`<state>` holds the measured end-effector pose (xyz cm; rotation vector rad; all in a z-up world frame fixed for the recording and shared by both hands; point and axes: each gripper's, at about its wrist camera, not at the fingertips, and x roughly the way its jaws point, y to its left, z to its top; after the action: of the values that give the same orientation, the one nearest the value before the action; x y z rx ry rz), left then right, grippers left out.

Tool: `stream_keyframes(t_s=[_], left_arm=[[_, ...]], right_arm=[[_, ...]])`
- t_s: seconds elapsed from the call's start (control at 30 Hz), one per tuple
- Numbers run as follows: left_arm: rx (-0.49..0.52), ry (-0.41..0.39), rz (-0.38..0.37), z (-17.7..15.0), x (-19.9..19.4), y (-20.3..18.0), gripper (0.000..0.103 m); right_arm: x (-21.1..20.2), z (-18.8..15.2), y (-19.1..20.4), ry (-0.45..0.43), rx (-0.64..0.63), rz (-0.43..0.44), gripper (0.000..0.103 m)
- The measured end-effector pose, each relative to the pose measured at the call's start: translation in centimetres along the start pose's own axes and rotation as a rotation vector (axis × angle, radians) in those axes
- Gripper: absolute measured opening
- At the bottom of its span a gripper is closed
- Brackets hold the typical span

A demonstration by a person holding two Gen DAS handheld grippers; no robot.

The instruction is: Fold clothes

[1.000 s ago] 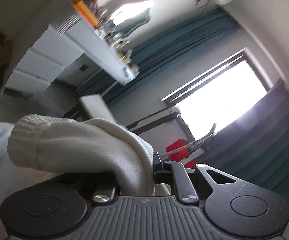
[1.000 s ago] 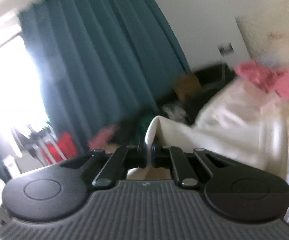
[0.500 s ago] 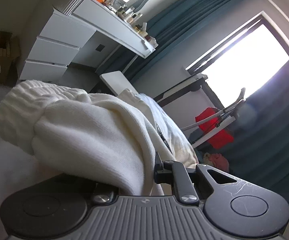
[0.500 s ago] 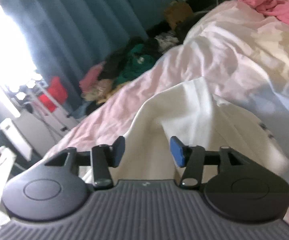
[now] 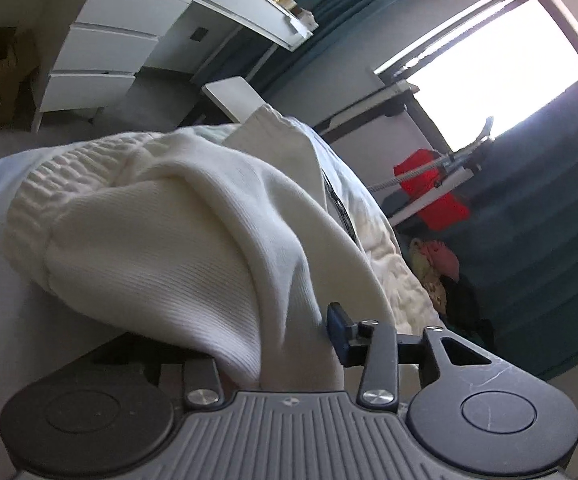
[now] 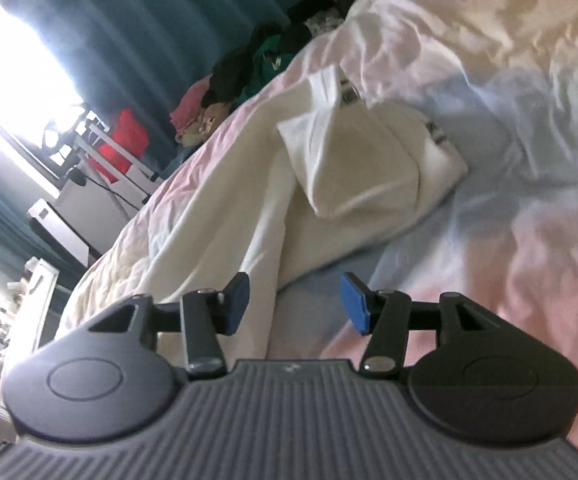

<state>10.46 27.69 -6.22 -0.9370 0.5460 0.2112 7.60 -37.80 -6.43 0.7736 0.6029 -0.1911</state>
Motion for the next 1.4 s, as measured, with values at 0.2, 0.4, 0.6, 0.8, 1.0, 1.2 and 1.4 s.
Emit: stream_keyframes(t_s=[0.2,0.4,0.6,0.8,1.0,1.2,1.4], left_arm=[[-0.062,0.059,0.002,-1.3,0.4,0.9,0.046],[-0.050,0.126,0.018,-4.3,-0.5,0.9,0.046],[0.272,0.200,0.114,-10.2,-1.7,-2.3,0.048],[0.741,0.171,0.040,-15.7,-2.7,-8.3,0.056],[1.102,0.181,-0.152,-22.1,-0.6,-14.1,0.055],[1.340,0.251,-0.312,-31.3,2.7,-18.6,0.053],[1.470,0.293,-0.413,-37.8,5.4,-20.9,0.053]], right_arm=[[0.4,-0.4,0.4,0.031,-0.007,0.036,0.054],[0.9,-0.8,0.6,0.056,-0.016,0.015,0.054],[0.9,-0.5,1.0,0.039,-0.039,0.001,0.054],[-0.1,-0.5,1.3,-0.005,-0.057,0.011,0.054],[-0.4,0.0,0.5,-0.034,0.005,0.028,0.054],[-0.1,0.1,-1.1,-0.059,0.110,-0.001,0.054],[0.5,0.5,-2.1,-0.082,0.146,-0.018,0.054]])
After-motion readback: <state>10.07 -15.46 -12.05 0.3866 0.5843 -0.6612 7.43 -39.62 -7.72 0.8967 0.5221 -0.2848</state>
